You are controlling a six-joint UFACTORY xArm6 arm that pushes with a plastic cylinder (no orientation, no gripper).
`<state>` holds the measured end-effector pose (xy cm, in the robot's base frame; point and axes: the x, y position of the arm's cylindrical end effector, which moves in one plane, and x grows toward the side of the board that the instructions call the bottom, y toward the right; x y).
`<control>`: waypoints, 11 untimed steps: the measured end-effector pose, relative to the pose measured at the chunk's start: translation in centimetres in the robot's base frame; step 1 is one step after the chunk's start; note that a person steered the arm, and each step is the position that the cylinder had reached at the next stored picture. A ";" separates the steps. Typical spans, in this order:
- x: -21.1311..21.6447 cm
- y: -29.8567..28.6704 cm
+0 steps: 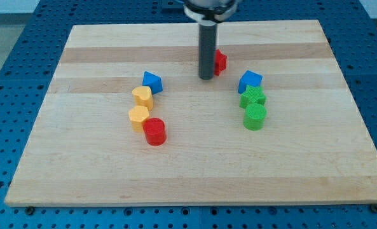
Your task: Push the blue triangle closer to the red star
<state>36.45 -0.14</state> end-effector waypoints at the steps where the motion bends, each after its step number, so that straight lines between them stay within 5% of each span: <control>1: 0.0 -6.6; 3: 0.0 -17.6; 5: 3.5 -21.1; 11: 2.7 -3.8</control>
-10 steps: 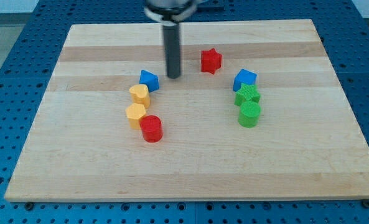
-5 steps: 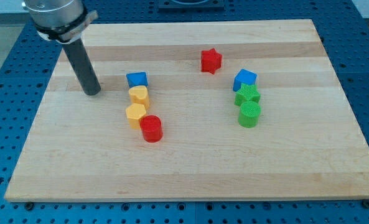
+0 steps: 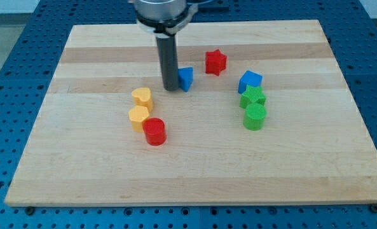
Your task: Push the blue triangle closer to the red star
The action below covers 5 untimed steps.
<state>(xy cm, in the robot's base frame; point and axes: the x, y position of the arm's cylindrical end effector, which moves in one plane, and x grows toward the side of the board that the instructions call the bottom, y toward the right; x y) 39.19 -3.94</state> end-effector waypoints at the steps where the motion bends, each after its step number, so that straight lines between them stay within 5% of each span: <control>1: -0.8 2.8; 5: -4.2 6.3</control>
